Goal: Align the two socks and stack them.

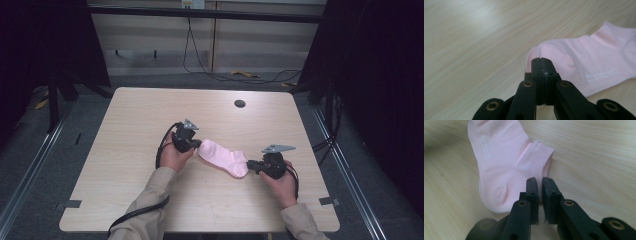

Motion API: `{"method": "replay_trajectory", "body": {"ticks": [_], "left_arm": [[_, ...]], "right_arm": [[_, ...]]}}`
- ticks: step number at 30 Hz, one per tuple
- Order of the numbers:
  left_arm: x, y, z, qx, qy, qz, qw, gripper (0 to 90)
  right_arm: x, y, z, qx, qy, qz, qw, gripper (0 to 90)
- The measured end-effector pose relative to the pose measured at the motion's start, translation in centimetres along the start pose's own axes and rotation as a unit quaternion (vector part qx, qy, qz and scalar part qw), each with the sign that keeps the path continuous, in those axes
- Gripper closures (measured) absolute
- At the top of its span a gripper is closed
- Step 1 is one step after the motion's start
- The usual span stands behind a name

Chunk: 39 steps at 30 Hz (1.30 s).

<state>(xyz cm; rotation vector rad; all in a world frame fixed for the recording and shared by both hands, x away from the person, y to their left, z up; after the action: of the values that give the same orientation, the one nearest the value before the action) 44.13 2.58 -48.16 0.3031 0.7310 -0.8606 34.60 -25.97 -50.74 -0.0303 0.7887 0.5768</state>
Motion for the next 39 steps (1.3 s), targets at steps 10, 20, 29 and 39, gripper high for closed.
{"method": "replay_trajectory", "body": {"ticks": [10,20,29,39], "left_arm": [[3.0,0.4,-0.6,0.007,0.017,-0.001,0.9998,89.3],[2.1,-1.2,-1.9,0.017,0.039,0.000,0.9991,88.3],[-1.2,-2.6,-3.7,0.000,0.017,-0.007,0.9998,89.3],[0.8,-1.7,-2.9,0.026,0.001,0.015,0.9996,88.0]], "right_arm": [[0.3,0.1,0.1,-0.007,0.004,-0.008,0.9999,83.6],[0.1,0.2,-0.4,-0.007,-0.005,-0.011,0.9999,83.2],[-0.3,0.3,-1.1,-0.006,-0.011,-0.006,0.9999,82.6],[-0.3,0.6,-1.0,-0.037,0.010,-0.016,0.9991,82.4]]}}
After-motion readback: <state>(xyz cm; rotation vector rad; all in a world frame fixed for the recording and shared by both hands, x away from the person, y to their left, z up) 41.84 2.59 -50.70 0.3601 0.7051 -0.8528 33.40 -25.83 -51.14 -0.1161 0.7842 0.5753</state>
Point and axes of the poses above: each handheld gripper's, and its own axes: x roughly forward along the jaws, z roughly out of its top, y roughly to its left, the point moved 2 cm from there along x, roughly forward along the jaws, and after that the axes turned 2 degrees about x, right-handed, at the moved point
